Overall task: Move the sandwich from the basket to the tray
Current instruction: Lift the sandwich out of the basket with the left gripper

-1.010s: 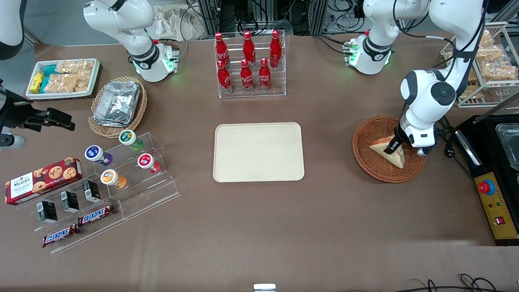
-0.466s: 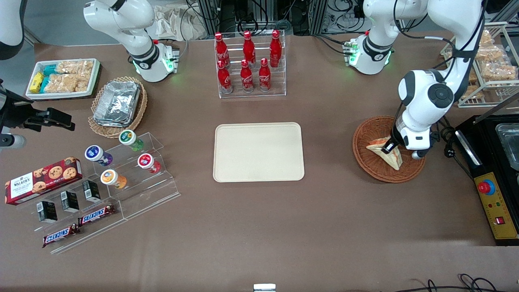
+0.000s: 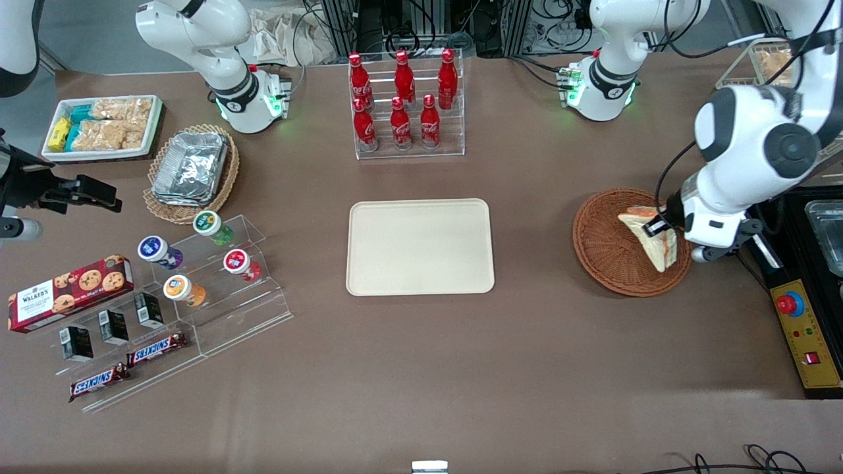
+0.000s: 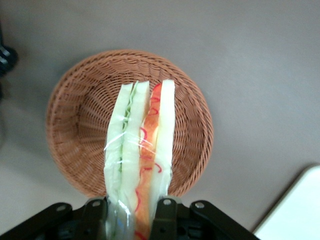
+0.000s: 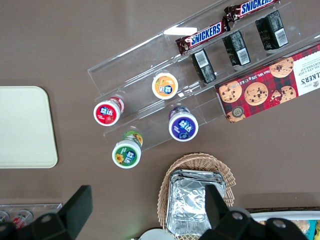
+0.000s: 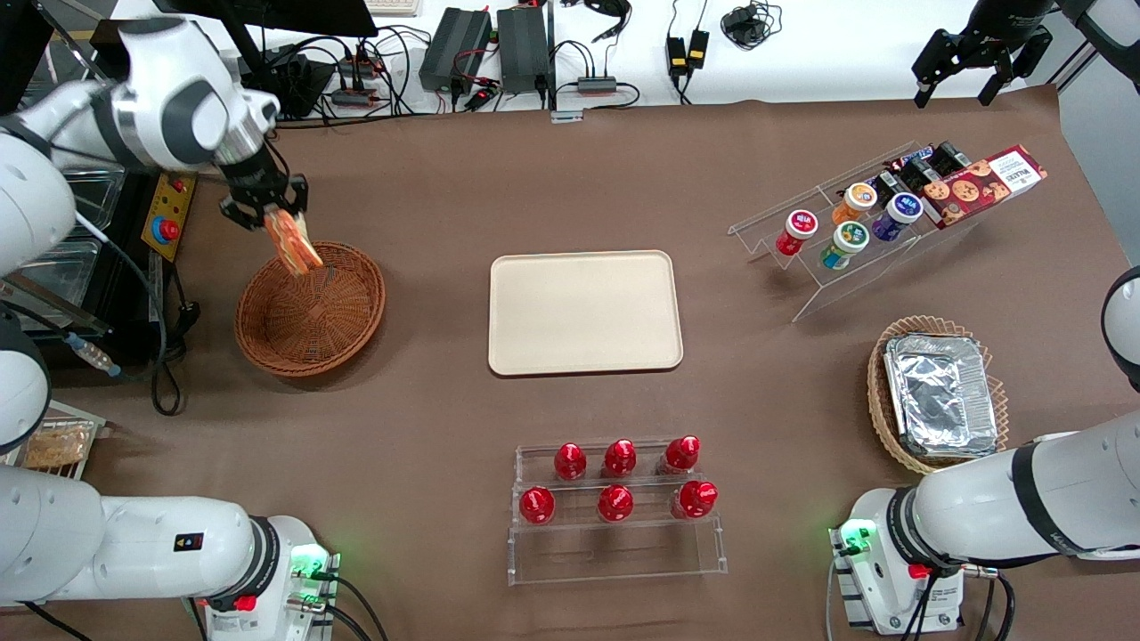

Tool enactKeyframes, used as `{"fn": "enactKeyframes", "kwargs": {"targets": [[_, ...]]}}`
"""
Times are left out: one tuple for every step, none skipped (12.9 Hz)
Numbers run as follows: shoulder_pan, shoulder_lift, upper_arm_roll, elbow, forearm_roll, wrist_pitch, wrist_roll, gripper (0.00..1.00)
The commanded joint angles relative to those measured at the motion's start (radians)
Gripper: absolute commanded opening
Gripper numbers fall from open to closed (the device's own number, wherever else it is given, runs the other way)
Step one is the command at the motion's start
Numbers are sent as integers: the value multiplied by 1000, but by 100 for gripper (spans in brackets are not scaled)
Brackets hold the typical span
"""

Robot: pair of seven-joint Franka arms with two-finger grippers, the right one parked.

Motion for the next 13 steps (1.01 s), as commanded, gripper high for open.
{"fn": "enactKeyframes", "kwargs": {"targets": [[-2, 27, -35, 213, 18, -208, 90, 0], [-2, 33, -69, 279, 25, -267, 90, 0], [-4, 37, -107, 333, 53, -308, 90, 0], [-4, 42, -156, 375, 71, -331, 90, 0], [-4, 63, -210, 413, 75, -338, 76, 0], [-4, 79, -261, 436, 75, -338, 24, 0], [-4, 80, -313, 438, 73, -335, -70, 0], [-5, 88, -366, 440, 73, -319, -137, 0], [-16, 122, -419, 441, 78, -312, -172, 0], [-33, 151, -454, 447, 81, -281, -223, 0], [-54, 190, -466, 440, 81, -202, -293, 0], [-109, 230, -468, 415, 84, -147, -368, 0], [-151, 272, -468, 391, 107, -94, -396, 0]]}}
